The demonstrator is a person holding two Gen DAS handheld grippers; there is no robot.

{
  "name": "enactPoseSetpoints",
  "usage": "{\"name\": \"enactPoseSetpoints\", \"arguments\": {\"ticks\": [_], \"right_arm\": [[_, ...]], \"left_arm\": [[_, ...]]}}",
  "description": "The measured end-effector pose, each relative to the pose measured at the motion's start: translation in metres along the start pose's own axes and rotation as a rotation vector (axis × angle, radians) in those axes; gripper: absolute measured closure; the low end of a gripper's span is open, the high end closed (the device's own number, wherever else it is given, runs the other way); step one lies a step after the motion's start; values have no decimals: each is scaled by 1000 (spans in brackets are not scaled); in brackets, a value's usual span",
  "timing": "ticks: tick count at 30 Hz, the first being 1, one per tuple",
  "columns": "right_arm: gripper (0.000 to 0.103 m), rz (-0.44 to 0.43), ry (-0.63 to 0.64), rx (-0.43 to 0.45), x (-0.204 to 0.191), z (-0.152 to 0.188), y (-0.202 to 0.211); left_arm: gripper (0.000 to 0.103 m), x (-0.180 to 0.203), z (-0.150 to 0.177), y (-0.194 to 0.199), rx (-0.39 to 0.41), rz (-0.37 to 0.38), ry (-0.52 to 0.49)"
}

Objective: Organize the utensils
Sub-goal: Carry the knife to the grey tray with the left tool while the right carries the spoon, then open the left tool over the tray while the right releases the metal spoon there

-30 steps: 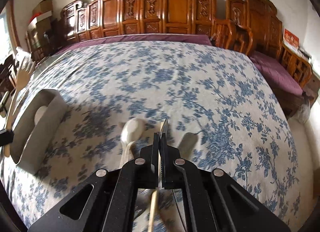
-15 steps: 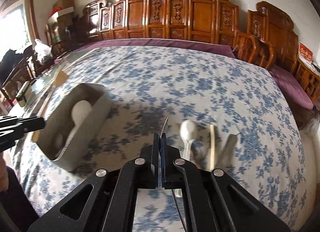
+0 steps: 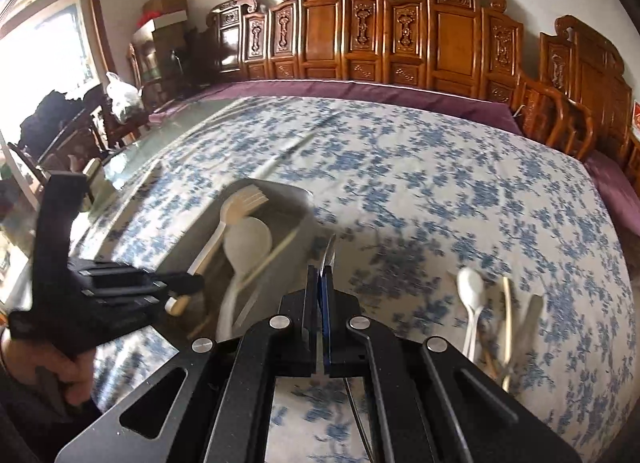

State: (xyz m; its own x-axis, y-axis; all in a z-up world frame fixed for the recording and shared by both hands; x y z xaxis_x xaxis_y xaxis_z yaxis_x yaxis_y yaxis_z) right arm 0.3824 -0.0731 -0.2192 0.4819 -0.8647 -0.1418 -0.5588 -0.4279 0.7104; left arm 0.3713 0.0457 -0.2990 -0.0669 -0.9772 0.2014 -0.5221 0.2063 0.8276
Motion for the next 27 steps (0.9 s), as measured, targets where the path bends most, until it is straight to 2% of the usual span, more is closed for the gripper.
{"name": "enactPoseSetpoints", "arguments": {"ticks": [4, 7, 12, 18, 27], "right_arm": [[100, -37, -16, -1, -16, -13, -5], [100, -71, -40, -5, -28, -21, -11], [100, -137, -87, -16, -50, -33, -24], [100, -172, -106, -30, -75, -42, -48], [100, -230, -223, -74, -88, -46, -92]], "left_arm": [[97, -5, -5, 4, 13, -15, -5], [90, -12, -11, 11, 37, -31, -5], [90, -26, -21, 25, 76, -63, -2], [90, -52, -30, 42, 116, -103, 19], [90, -82, -38, 52, 143, -136, 71]]}}
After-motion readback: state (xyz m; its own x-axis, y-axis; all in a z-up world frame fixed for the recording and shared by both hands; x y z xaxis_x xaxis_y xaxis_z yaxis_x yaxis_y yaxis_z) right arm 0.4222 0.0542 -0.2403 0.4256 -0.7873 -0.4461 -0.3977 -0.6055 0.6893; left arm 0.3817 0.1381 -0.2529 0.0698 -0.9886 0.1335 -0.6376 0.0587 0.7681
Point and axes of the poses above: each gripper's, at about its wrist camera, not at the fingertips, and y roughly against the way its jaws point, x to its right, z to its underside, the point moved 10 cm from there along -y, roughly the way its jaws point
